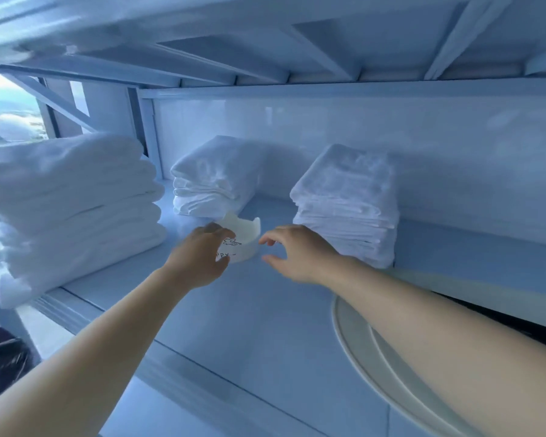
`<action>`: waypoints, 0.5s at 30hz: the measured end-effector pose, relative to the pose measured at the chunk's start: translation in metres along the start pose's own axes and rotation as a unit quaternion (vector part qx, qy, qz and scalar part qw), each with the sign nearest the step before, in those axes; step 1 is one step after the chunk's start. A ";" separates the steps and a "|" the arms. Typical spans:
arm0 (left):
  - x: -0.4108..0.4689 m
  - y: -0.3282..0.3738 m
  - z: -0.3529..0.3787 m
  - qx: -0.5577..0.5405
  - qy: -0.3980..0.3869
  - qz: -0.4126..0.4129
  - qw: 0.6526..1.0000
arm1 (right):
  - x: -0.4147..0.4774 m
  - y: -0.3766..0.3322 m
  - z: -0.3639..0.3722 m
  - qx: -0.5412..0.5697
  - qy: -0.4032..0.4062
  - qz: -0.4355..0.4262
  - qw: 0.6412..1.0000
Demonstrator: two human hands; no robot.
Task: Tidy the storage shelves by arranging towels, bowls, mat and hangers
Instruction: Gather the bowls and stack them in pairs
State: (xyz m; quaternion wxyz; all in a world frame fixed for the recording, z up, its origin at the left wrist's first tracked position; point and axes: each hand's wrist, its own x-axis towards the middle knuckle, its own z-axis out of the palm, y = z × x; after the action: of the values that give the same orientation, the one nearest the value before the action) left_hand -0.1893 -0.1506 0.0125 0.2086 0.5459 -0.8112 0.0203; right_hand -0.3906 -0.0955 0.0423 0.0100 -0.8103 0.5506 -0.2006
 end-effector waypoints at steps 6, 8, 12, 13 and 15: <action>0.014 -0.015 0.024 0.014 -0.034 0.003 0.999 | 0.037 -0.003 0.038 -0.026 -0.011 0.023 0.999; 0.014 -0.014 0.027 0.013 -0.020 0.007 1.000 | 0.043 -0.004 0.046 -0.033 -0.014 0.018 0.999; 0.004 -0.016 0.027 0.003 0.003 0.050 0.999 | 0.043 -0.007 0.053 -0.037 -0.035 -0.002 0.999; 0.001 -0.018 0.026 0.000 0.007 0.060 0.998 | 0.042 -0.007 0.053 -0.041 -0.034 -0.007 0.999; -0.006 -0.021 0.024 -0.012 0.025 0.071 0.997 | 0.039 -0.007 0.051 -0.048 -0.025 -0.013 0.998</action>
State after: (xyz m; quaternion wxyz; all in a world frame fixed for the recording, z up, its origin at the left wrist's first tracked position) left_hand -0.1760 -0.1598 -0.0157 0.2330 0.4842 -0.8425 0.0388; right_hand -0.3550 -0.1382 0.0091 -0.0174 -0.8216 0.5488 -0.1534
